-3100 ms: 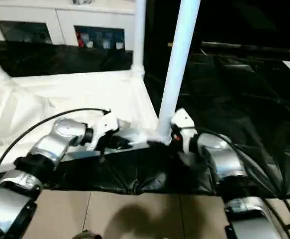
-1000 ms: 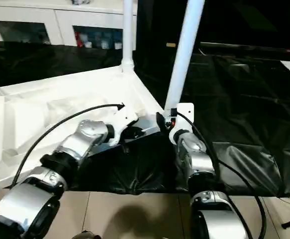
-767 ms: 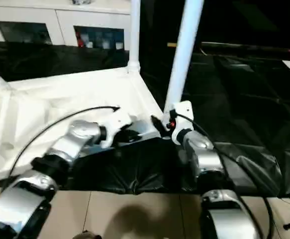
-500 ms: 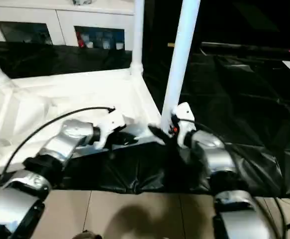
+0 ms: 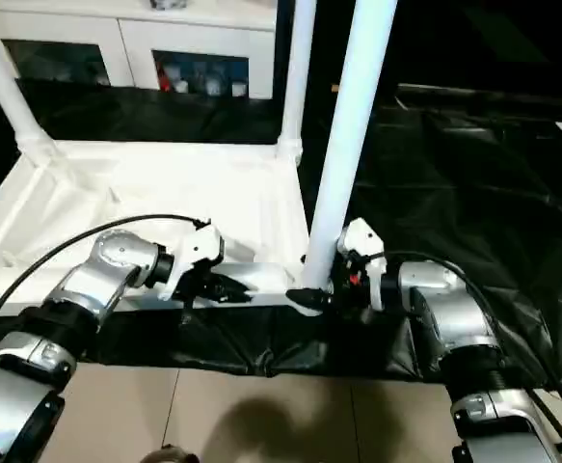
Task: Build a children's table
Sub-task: Rotate leg to tighten
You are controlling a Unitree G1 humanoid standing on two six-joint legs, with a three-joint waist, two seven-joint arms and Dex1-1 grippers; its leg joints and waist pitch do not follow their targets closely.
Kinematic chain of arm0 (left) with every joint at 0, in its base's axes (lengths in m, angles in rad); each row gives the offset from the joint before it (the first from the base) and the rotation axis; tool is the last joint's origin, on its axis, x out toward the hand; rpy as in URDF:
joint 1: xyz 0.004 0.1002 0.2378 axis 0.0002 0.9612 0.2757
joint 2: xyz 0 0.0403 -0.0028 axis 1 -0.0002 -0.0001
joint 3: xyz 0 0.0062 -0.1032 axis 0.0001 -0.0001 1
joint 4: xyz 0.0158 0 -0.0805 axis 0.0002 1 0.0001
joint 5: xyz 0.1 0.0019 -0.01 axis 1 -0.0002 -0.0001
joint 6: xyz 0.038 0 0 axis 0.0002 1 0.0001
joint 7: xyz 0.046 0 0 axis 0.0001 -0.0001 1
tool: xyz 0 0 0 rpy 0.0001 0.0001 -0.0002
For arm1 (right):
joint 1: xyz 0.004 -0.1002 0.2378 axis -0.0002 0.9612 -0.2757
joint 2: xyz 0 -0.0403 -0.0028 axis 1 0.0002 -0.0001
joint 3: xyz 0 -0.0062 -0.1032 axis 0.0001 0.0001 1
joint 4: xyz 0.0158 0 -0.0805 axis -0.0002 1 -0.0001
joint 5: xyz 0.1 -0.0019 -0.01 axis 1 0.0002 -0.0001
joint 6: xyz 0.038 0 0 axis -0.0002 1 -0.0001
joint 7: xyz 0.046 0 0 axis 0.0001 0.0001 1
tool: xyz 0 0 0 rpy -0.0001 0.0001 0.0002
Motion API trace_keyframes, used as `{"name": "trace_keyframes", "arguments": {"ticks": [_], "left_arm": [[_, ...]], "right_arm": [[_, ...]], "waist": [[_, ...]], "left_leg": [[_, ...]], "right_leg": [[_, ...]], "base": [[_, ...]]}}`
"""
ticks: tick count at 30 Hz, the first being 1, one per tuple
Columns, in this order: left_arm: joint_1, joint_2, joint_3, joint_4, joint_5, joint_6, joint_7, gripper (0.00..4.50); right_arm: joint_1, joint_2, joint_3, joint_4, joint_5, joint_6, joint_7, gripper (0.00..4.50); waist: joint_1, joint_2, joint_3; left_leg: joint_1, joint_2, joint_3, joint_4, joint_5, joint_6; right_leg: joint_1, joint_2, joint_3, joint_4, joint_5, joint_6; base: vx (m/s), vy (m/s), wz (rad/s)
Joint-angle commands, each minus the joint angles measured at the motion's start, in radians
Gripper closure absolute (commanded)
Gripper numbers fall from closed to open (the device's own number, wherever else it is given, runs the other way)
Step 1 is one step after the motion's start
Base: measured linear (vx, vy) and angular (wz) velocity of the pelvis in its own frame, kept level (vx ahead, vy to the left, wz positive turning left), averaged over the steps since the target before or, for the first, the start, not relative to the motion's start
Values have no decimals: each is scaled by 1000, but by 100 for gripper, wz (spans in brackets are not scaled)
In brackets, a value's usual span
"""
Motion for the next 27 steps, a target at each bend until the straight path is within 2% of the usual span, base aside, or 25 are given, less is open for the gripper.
{"name": "trace_keyframes", "arguments": {"ticks": [1,14,20,22,25,27], "left_arm": [[-11,-35,-23,-29,-30,-21,-21,450],[-15,-41,-15,-18,-24,-28,-5,450],[-18,-45,-9,-12,-20,-28,19,450],[-27,-68,4,6,-16,-22,78,450],[-46,-102,19,33,-7,-7,165,450],[-56,-121,23,46,-1,1,207,450]], "right_arm": [[16,23,62,-18,-7,17,29,129],[25,37,66,-24,-20,20,1,232],[45,51,72,-29,-17,27,-14,242],[59,79,59,-17,-19,20,-65,243],[58,129,23,28,-34,11,-194,248],[50,161,-5,61,-43,1,-288,250]], "waist": [[-2,-11,-66],[0,-12,-65],[-1,-10,-65],[-2,-11,-64],[-7,-12,-55],[-16,-11,-44]], "left_leg": [[22,60,-24,-67,-160,72],[22,58,-24,-67,-155,72],[23,59,-25,-69,-168,62],[23,59,-25,-70,-175,61],[30,58,-27,-76,-240,36],[48,57,-36,-83,-366,-10]], "right_leg": [[49,-79,59,-72,-153,-229],[50,-78,59,-72,-144,-226],[50,-79,59,-74,-166,-219],[49,-79,59,-76,-172,-216],[42,-82,59,-93,-280,-196],[33,-88,55,-118,-496,-148]], "base": [[0,0,0],[0,0,0],[0,0,0],[0,0,0],[0,0,0],[0,0,0]]}}
